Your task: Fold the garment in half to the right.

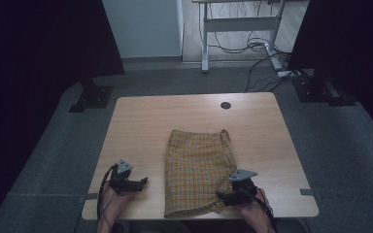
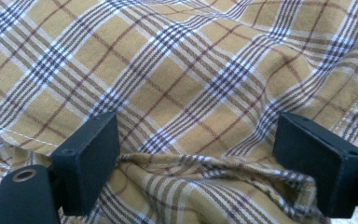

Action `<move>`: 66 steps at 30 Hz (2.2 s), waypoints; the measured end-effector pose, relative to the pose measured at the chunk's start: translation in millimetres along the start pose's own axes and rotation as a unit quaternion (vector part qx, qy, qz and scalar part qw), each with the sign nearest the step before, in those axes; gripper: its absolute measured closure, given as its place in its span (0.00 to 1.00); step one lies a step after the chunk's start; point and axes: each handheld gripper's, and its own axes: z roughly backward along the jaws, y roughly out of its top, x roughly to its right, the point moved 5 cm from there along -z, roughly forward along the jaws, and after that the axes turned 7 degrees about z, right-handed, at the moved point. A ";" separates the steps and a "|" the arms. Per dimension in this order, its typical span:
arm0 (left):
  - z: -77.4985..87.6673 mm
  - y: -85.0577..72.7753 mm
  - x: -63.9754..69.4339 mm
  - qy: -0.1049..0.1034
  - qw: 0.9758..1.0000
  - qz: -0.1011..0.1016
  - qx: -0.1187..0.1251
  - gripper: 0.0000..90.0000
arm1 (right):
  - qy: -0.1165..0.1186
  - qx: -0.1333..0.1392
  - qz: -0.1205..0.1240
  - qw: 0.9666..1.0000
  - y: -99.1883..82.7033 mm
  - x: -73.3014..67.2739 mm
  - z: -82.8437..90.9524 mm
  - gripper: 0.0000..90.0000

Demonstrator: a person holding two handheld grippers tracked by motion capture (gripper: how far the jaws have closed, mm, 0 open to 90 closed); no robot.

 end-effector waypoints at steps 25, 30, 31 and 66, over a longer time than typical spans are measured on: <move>-0.1 -0.1 0.0 0.002 1.000 0.003 0.000 0.09 | 0.009 -0.010 -0.003 1.000 16.2 25.9 -17.7 0.18; -0.4 0.0 -0.1 0.003 1.000 0.004 -0.001 0.09 | 0.007 -0.012 -0.004 1.000 22.4 34.3 -24.5 0.18; -0.4 0.0 -0.1 0.003 1.000 0.004 -0.001 0.08 | 0.007 -0.012 -0.004 1.000 22.4 34.3 -24.5 0.18; -1.5 0.6 0.3 0.005 1.000 0.005 -0.003 0.07 | 0.013 -0.021 -0.002 1.000 62.4 92.1 -68.0 0.18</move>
